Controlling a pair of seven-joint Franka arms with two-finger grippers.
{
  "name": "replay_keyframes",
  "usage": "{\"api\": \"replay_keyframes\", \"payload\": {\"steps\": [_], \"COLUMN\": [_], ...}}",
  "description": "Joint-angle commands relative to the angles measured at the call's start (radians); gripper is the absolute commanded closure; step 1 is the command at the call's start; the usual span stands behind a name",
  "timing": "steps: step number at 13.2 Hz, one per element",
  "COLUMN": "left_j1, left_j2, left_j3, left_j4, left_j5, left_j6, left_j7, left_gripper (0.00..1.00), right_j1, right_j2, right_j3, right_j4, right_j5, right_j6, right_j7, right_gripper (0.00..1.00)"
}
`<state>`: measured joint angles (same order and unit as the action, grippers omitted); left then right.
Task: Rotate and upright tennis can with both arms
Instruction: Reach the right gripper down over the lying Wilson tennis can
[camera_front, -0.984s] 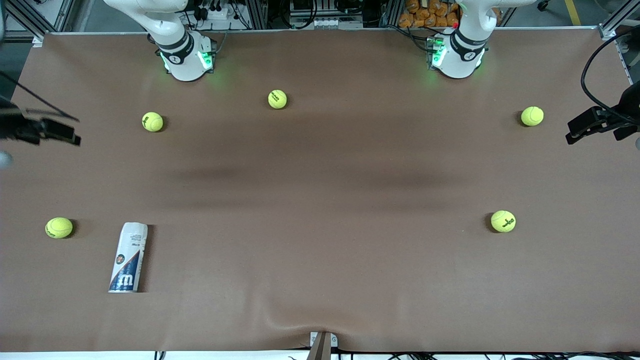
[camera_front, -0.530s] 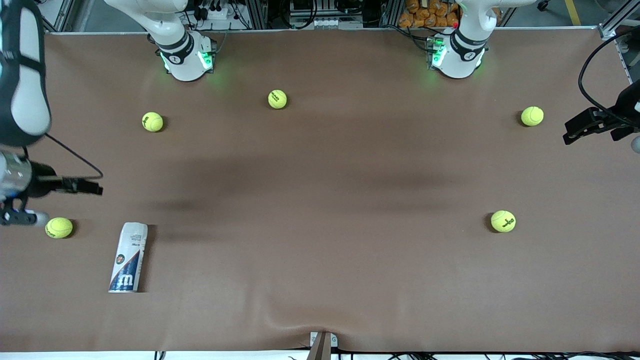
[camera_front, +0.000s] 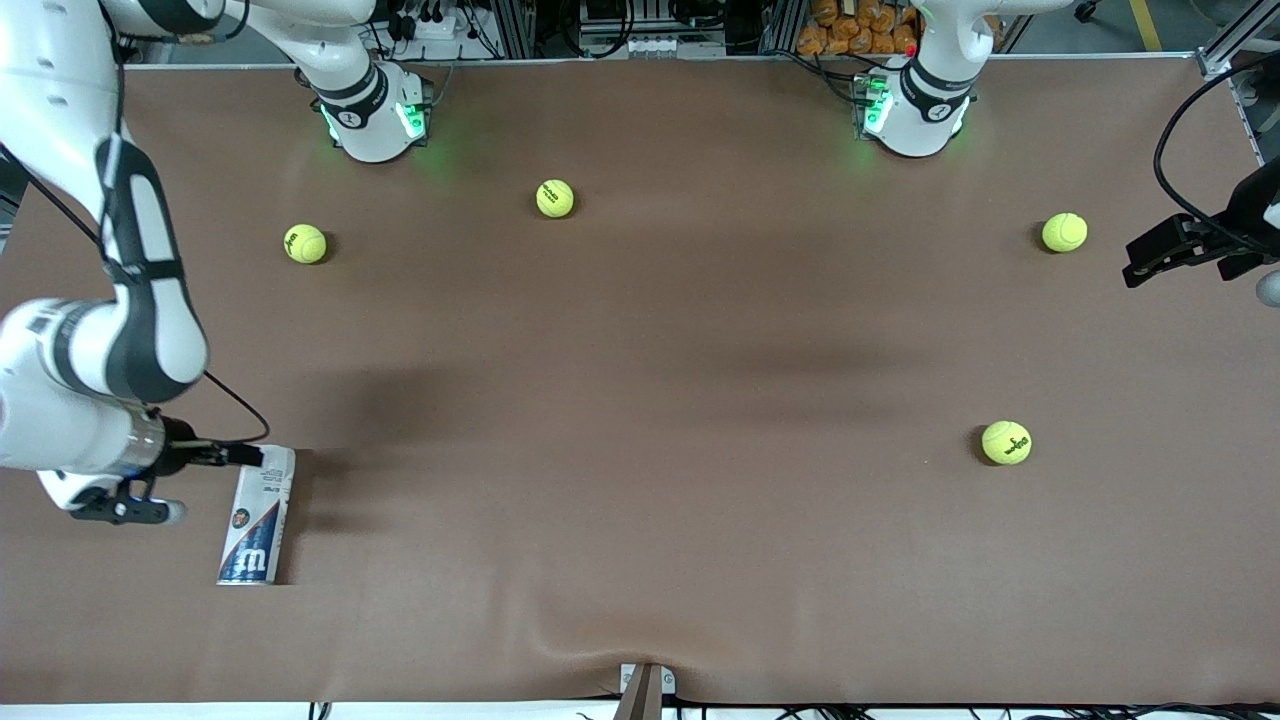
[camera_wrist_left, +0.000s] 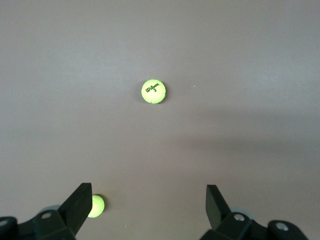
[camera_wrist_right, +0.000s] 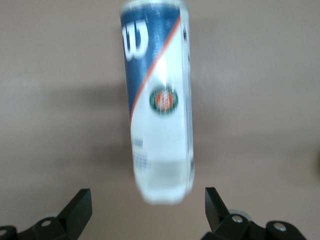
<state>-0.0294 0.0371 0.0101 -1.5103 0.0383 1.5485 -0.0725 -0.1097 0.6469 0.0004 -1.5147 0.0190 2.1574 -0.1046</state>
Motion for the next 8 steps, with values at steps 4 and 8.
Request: {"api": "replay_keyframes", "payload": {"steps": [4,8], "left_j1": [0.006,0.002], "left_j2": [-0.002,0.0], "left_j3": [0.001,0.001], "left_j4": [0.005,0.007], "left_j5": [-0.006,-0.006], "left_j6": [-0.011,-0.011], "left_j7": [0.016,0.016], "left_gripper": [0.0,0.0], "right_j1": [0.002,-0.004], "right_j2": [0.149,0.184], "right_j3": [0.009,0.009], "right_j4": [0.031,0.031], "right_j5": [-0.031,-0.045], "right_j6": [0.272,0.323], "right_j7": [-0.066,-0.08], "right_gripper": [0.0,0.0]}}
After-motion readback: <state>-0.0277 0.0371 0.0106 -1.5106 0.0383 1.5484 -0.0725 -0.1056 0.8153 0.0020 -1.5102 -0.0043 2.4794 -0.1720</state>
